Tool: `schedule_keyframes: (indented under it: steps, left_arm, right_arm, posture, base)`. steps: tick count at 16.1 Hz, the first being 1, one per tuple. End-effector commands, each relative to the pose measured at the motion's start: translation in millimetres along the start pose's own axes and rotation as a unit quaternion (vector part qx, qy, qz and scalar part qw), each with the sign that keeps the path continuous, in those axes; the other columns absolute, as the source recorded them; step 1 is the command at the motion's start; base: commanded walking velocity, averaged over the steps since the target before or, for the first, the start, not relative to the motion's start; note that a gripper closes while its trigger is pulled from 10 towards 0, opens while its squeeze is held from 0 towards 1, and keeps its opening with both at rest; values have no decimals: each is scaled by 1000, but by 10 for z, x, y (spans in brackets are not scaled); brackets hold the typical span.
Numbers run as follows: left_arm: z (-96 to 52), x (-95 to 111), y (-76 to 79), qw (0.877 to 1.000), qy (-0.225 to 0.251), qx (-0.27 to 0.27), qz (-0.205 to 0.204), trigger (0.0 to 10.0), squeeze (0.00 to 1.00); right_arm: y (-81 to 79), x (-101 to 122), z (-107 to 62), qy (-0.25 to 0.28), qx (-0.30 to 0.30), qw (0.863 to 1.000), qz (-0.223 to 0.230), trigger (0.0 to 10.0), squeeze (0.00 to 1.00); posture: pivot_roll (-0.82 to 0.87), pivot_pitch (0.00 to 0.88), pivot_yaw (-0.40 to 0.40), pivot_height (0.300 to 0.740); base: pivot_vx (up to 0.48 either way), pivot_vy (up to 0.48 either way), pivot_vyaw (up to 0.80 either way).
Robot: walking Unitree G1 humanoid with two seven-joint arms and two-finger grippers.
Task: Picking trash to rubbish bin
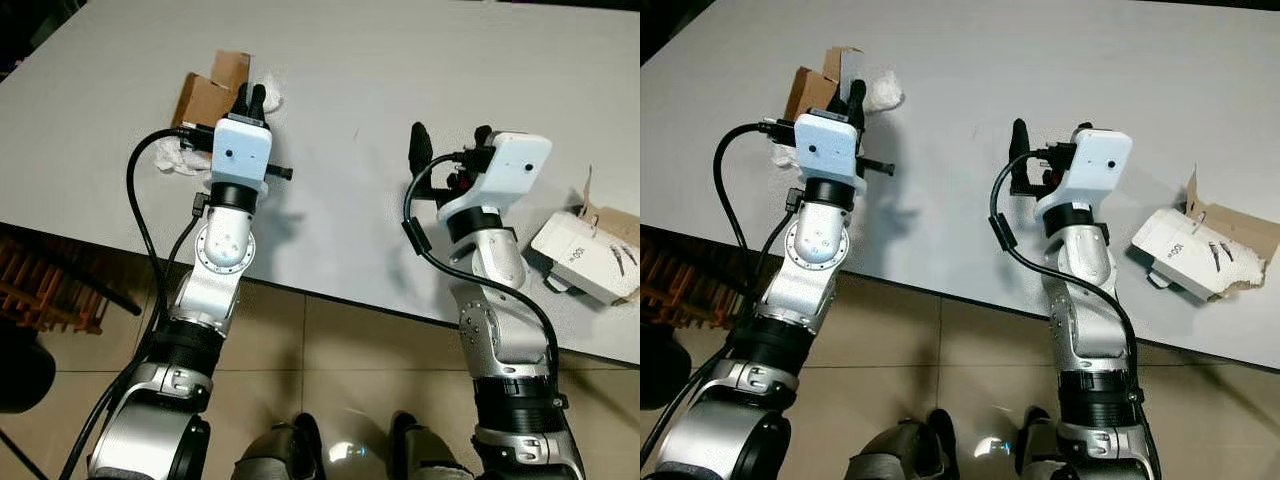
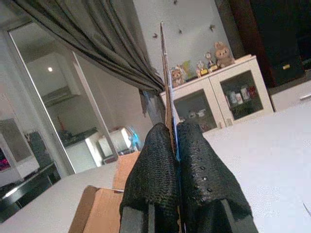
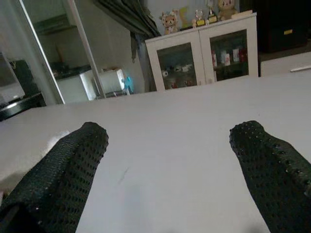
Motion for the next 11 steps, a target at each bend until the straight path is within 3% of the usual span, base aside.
schedule_keyframes:
  steps: [1,3,6,7,8,11]
  left_arm:
    - [-18,39,-19,1000,12,-5,16,10000,0]
    - [8,180,30,998,53,-23,35,10000,0]
    - [-25,221,110,998,53,-33,30,10000,0]
    - [-41,227,129,998,50,-33,26,9412,0]
    - [-48,232,139,998,48,-33,25,0,0]
    - [-59,263,175,997,53,-44,26,0,0]
  right_arm:
    - [-26,0,14,6,6,1000,9,10000,0]
    - [-30,-14,15,6,5,1000,10,10000,0]
    - [-22,-15,12,9,4,1000,12,10000,0]
    - [-22,-16,14,10,4,1000,13,10000,0]
    - [-24,-17,16,11,5,1000,13,10000,0]
    - [-34,-37,17,9,6,1000,14,10000,0]
  posture:
    - [-78,172,120,740]
    - [-76,173,121,740]
    - [-76,174,124,740]
    - [-72,173,126,740]
    - [-71,173,127,740]
    - [-69,173,130,740]
  base:
    - [0,0,0]
    - [0,0,0]
    - [0,0,0]
    - [0,0,0]
    - [0,0,0]
    - [0,0,0]
Point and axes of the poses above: a point about 5 cm out from each wrist's last joint towards the gripper, its own z axis pointing out of the wrist towards the gripper, its own x axis along the axis of the wrist's last joint, y = z × x, the point moved 1 cm from there along z, pointing out of the wrist towards the gripper, and after that the axes turned 11 degrees about z, right-handed, at the moved point
